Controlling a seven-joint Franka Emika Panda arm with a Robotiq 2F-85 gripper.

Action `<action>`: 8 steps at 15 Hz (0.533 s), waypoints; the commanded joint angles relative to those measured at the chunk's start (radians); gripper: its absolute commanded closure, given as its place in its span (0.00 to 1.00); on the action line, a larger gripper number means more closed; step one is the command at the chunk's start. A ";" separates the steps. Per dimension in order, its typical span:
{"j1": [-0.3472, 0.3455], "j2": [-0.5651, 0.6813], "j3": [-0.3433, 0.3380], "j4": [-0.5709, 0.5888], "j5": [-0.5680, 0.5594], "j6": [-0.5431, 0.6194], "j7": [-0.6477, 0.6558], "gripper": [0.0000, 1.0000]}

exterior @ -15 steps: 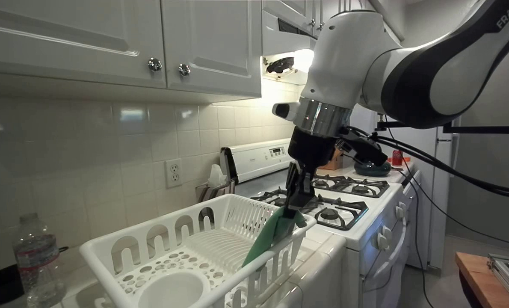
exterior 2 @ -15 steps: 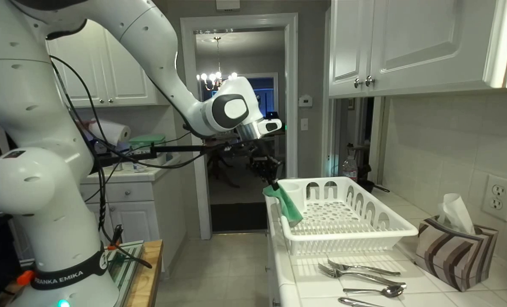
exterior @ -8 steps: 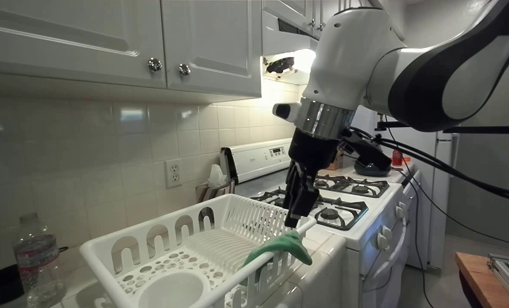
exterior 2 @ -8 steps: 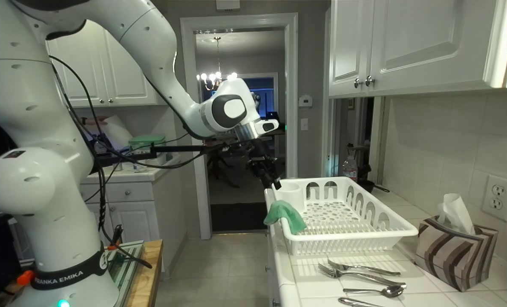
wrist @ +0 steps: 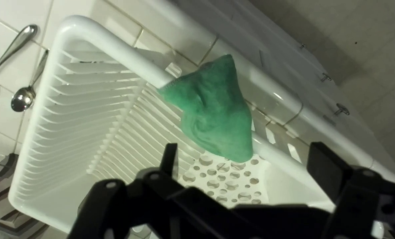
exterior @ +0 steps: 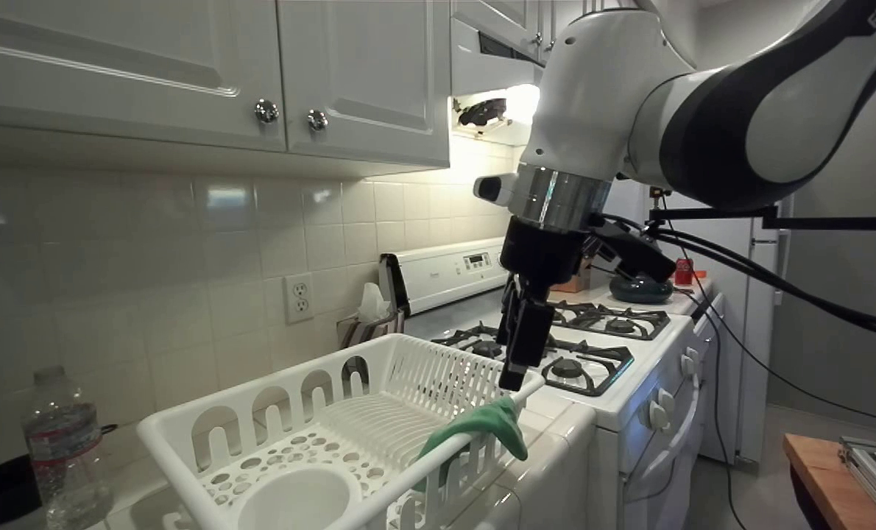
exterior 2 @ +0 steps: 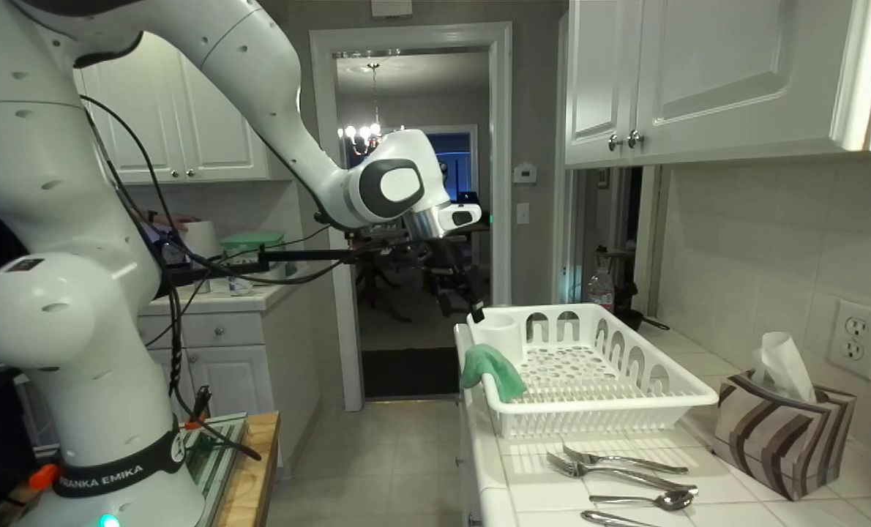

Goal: Hang the green towel on the dishrack.

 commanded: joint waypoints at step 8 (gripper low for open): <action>0.001 0.024 -0.047 0.022 0.171 -0.102 -0.081 0.00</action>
